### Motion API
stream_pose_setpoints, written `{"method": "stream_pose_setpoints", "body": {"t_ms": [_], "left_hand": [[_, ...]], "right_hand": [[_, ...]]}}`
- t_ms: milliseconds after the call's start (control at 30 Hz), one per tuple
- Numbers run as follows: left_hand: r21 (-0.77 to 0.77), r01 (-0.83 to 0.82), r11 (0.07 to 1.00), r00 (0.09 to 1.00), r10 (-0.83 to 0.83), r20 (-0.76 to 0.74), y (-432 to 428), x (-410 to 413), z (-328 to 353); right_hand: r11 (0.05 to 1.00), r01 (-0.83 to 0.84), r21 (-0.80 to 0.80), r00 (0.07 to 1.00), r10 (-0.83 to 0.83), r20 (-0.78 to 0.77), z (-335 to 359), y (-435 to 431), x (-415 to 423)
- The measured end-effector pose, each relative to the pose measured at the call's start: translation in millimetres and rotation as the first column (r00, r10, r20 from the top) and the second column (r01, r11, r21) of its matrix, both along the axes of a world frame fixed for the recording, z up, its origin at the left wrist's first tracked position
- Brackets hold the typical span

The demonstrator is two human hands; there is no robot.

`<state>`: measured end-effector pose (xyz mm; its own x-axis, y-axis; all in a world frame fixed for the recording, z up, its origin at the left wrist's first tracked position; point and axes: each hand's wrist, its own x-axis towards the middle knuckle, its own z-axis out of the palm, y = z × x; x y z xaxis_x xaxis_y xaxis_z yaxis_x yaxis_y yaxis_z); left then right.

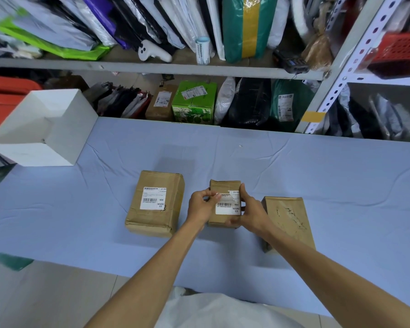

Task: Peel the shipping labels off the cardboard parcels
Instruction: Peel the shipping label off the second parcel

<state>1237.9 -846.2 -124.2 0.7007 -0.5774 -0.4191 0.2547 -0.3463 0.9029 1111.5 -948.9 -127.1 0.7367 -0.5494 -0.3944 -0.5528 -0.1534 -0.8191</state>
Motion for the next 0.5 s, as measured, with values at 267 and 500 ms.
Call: {"method": "stream_pose_setpoints", "body": {"t_ms": [267, 500], "left_hand": [[-0.021, -0.011, 1.0, 1.0, 0.01, -0.029, -0.2, -1.1, 1.5], [-0.037, -0.014, 0.999, 0.995, 0.01, -0.1, -4.2, -3.4, 1.6]], "right_hand": [[1.0, -0.013, 0.012, 1.0, 0.013, -0.003, 0.5, 1.0, -1.2], [1.0, -0.018, -0.001, 0.999, 0.018, -0.042, 1.8, -2.2, 0.4]]}}
